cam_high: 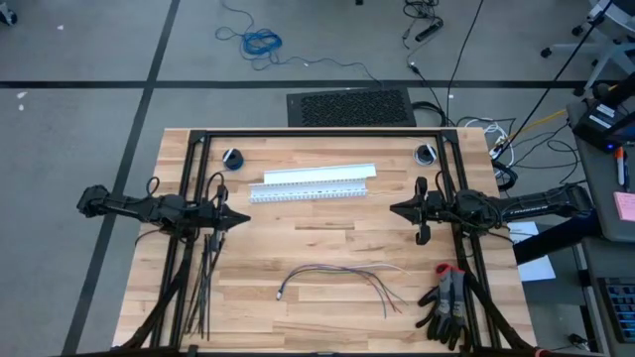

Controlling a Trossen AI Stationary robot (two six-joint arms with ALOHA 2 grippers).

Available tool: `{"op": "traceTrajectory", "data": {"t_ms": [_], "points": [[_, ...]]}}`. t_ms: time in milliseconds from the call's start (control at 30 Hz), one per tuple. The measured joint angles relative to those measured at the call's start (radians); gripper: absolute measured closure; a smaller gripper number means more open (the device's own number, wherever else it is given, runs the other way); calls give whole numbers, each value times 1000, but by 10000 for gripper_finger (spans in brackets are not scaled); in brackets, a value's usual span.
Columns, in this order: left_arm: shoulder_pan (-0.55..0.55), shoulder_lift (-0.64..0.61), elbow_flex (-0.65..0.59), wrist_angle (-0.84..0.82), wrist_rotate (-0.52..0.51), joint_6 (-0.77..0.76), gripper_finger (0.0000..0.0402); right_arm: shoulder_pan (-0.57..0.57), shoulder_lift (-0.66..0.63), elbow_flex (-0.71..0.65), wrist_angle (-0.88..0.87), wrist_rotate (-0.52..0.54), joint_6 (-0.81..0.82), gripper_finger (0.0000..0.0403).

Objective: Ziptie cables

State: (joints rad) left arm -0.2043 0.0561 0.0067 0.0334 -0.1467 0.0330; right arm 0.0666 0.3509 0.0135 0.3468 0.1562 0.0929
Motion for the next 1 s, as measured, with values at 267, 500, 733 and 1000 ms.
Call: {"op": "traceTrajectory", "data": {"t_ms": [267, 500, 733, 1000], "points": [[0, 0, 0, 0, 0, 0, 401, 0, 0, 0, 0, 0, 0, 385], [0, 0, 0, 0, 0, 0, 401, 0, 0, 0, 0, 0, 0, 385], [0, 0, 0, 0, 0, 0, 401, 0, 0, 0, 0, 0, 0, 385], [0, 0, 0, 0, 0, 0, 401, 0, 1, 0, -63, 0, -30, 385]]}}
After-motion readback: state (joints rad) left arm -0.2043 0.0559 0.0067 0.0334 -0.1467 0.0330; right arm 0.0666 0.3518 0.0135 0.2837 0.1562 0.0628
